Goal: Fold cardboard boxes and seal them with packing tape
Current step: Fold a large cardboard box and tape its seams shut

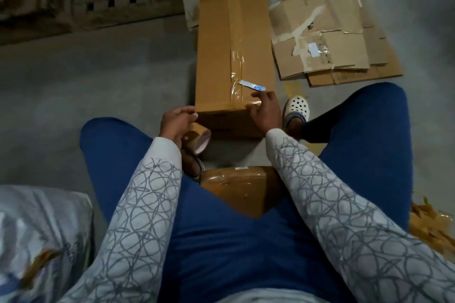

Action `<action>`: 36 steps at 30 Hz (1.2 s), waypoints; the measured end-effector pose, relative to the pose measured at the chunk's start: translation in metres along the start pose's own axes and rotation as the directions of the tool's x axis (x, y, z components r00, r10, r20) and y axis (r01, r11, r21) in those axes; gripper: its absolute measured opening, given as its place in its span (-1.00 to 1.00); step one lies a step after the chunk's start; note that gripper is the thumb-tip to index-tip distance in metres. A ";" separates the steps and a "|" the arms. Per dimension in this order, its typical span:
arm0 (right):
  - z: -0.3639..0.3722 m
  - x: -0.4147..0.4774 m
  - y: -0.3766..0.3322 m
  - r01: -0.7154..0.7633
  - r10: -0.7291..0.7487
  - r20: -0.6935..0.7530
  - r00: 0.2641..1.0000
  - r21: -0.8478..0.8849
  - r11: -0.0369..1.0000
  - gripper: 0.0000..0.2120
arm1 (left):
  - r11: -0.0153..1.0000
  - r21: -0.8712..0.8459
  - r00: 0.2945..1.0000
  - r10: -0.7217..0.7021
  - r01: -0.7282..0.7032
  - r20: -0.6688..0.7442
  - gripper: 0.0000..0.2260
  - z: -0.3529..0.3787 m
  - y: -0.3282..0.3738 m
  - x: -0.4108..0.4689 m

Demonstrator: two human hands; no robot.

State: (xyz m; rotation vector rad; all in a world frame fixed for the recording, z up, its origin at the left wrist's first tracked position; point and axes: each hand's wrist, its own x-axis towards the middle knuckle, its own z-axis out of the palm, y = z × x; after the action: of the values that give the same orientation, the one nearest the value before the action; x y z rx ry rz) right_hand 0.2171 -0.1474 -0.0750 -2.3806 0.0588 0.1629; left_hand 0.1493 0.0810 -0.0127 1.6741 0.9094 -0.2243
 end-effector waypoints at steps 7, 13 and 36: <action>-0.007 0.057 0.021 -0.048 0.049 -0.004 0.999 -0.233 0.971 -0.52 | 0.961 -0.217 0.975 -0.135 0.172 0.175 -0.85 0.007 -0.006 -0.007; 0.007 0.062 0.016 -0.072 0.054 -0.063 0.997 -0.330 0.941 -0.61 | 0.832 -0.409 0.925 -0.315 0.376 0.210 -0.86 0.013 -0.013 -0.004; 0.031 -0.006 -0.011 -0.300 0.287 0.123 0.950 0.103 0.948 -0.71 | 0.855 -0.285 0.900 -0.395 0.434 0.186 -0.86 0.046 -0.010 0.008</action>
State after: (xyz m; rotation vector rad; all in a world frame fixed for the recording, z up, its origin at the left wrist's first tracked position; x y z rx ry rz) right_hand 0.2087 -0.1179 -0.0890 -2.2275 0.3644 0.4164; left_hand 0.1623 0.0435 -0.0392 1.1360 1.1444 -0.4418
